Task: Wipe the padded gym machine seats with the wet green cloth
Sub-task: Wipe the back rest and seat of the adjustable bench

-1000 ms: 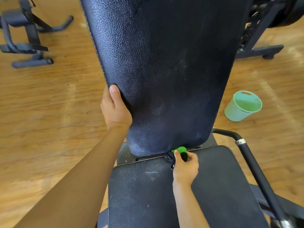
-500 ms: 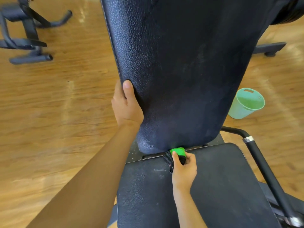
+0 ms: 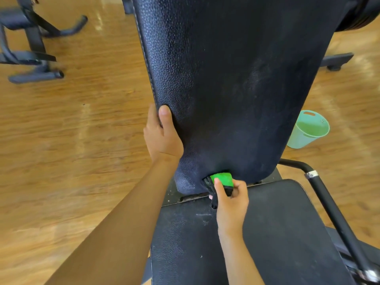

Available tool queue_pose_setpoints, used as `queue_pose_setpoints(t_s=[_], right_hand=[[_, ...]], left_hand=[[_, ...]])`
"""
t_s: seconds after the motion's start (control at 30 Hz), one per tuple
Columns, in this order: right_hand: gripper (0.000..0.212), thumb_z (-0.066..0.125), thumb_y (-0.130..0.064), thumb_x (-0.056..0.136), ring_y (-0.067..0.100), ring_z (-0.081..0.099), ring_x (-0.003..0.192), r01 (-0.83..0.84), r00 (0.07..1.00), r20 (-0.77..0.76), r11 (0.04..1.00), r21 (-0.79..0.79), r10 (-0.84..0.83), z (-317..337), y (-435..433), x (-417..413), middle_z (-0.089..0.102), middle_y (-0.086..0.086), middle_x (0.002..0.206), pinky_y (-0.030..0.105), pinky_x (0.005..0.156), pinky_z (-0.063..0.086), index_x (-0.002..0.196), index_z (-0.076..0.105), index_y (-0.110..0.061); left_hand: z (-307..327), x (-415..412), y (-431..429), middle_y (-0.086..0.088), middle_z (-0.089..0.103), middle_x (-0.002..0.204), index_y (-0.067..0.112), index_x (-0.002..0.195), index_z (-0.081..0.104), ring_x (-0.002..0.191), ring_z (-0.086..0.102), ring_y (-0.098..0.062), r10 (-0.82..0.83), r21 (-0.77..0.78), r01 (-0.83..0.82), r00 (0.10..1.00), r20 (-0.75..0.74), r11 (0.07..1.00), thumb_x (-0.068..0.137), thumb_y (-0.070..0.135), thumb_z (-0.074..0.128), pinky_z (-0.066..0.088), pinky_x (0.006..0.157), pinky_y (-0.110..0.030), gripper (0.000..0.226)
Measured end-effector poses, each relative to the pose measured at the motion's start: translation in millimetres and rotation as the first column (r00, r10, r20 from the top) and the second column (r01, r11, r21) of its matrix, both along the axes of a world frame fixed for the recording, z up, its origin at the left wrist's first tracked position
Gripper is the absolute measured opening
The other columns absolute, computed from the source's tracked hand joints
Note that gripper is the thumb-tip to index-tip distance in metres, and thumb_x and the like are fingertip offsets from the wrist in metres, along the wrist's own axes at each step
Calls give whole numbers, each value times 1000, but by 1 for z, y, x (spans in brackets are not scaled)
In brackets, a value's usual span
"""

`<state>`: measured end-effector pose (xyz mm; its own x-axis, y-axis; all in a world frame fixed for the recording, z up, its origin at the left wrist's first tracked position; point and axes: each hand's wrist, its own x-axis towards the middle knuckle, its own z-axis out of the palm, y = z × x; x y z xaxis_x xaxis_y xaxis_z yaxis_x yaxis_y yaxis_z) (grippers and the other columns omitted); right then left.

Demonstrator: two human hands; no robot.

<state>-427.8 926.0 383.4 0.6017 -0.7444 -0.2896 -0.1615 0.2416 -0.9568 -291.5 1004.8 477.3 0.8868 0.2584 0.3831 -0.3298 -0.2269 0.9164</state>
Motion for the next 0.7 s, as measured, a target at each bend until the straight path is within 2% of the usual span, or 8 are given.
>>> queue_pose_setpoints(t_s=[0.07, 0.1, 0.17, 0.23, 0.33, 0.4, 0.57, 0.7], right_hand=[[22, 76, -19, 83, 35, 65, 74, -7, 996, -89, 1000, -12, 6, -18, 5, -8, 67, 3, 80, 48, 70, 55, 82, 56, -29], [21, 76, -20, 83, 33, 66, 75, -25, 992, -129, 999, -46, 19, -23, 7, -11, 68, 0, 79, 45, 70, 56, 83, 56, -29], [20, 75, -21, 83, 24, 66, 78, -73, 978, -203, 990, -124, 47, -30, 7, -16, 67, -4, 79, 29, 69, 53, 86, 56, -26], [20, 75, -20, 83, 17, 62, 76, -110, 963, -265, 977, -181, 60, -30, 5, -18, 66, -6, 79, 14, 61, 44, 87, 55, -22], [20, 74, -20, 83, 8, 57, 73, -121, 948, -315, 966, -227, 45, -28, 3, -17, 62, -6, 78, 16, 58, 37, 91, 56, -18], [21, 74, -19, 83, 6, 56, 72, -97, 948, -319, 968, -231, 19, -27, 8, -16, 60, -8, 78, 20, 59, 35, 93, 56, -18], [21, 73, -19, 85, 15, 57, 75, 3, 953, -297, 980, -201, -64, -26, 33, -10, 59, -14, 80, 18, 62, 37, 97, 56, -17], [22, 75, -20, 82, 16, 60, 75, -99, 955, -296, 974, -203, 35, -28, 65, -8, 65, -5, 82, 16, 59, 38, 94, 56, -20]], left_hand=[[1, 0, 1, -4, 53, 72, -15, 98, 53, 79, 42, -26, -1, 4, 1, 1000, -1, 1000, 87, 52, 22, 25, 66, -30, 75], [1, 0, 1, -14, 57, 77, -15, 98, 53, 81, 42, -28, 1, 7, -1, 1000, -1, 1000, 87, 52, 21, 25, 66, -30, 75], [1, 0, 2, -30, 59, 93, -18, 102, 52, 86, 43, -30, 15, 18, -14, 1000, -4, 1000, 87, 54, 20, 26, 68, -31, 80], [1, 0, 2, -29, 60, 93, -19, 106, 52, 85, 43, -29, 16, 25, -16, 1000, -12, 1000, 86, 55, 19, 27, 69, -32, 83], [2, 0, 1, 3, 56, 74, -12, 99, 54, 76, 42, -24, 8, 32, -8, 1000, -20, 999, 87, 54, 20, 25, 67, -31, 75], [2, 0, 1, 13, 44, 66, -7, 93, 54, 68, 36, -17, 25, 34, -24, 1000, -16, 999, 88, 52, 20, 24, 65, -30, 68], [2, -1, 1, 13, 39, 63, -2, 89, 52, 68, 34, -18, 28, 26, -27, 999, -34, 999, 88, 52, 21, 23, 64, -31, 62], [3, 0, 2, 5, 41, 63, 4, 85, 46, 74, 37, -26, 25, 48, -23, 998, -53, 999, 86, 54, 19, 21, 64, -33, 57]])
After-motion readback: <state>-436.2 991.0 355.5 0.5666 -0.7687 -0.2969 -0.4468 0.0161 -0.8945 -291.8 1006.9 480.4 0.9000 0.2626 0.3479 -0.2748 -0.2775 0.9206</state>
